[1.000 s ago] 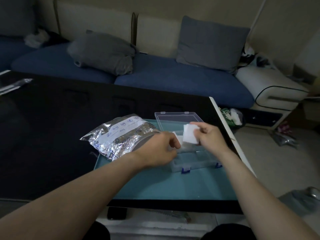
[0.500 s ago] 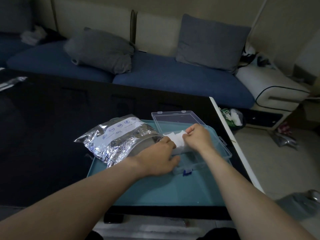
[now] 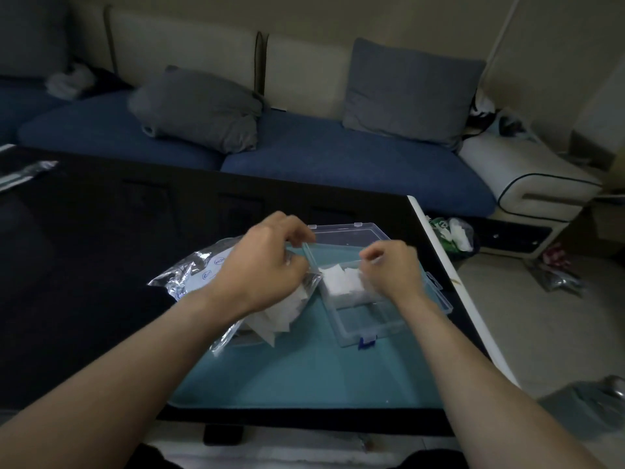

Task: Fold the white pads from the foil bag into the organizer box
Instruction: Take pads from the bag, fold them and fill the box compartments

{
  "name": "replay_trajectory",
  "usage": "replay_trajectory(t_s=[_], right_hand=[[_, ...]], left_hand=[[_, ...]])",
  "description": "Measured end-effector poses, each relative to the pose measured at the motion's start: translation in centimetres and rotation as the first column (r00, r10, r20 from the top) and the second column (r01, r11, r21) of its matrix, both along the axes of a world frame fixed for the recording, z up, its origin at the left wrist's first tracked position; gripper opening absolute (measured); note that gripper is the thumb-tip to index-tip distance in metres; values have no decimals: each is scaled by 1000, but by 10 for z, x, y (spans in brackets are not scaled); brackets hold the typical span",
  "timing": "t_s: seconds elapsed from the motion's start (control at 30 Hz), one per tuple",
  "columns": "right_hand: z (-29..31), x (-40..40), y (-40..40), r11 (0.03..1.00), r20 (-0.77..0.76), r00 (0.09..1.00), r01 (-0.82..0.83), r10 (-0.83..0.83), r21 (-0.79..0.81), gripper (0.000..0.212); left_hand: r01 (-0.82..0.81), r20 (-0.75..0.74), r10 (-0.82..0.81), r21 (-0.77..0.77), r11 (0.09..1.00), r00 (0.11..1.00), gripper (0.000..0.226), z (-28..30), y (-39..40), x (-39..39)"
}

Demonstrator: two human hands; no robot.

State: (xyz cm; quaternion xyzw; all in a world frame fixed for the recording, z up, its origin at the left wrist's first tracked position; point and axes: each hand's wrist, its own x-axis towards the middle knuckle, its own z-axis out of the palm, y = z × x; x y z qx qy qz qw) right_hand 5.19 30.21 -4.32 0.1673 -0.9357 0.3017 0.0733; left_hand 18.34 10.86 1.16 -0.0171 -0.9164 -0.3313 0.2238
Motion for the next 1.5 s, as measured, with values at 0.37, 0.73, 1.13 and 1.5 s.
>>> replay_trajectory(t_s=[0.37,0.73,1.13,1.5], right_hand=[[22,73,-50,860,181,852,-507,491,55,36],[0,81,-83,839,130,881,-473,455,269,49],[3,86,-86,838,-212,852,-371,478,400,21],[1,84,-70,902,-376,834,-432,403,9,5]], left_hand=[[-105,332,179,-229,968,926,29,-26,-46,-2],[-126,326,145,-76,989,934,27,-37,-65,-4],[-144,313,151,-43,989,938,29,-37,-66,-2],[-176,146,196,-141,974,970,24,-26,-59,4]])
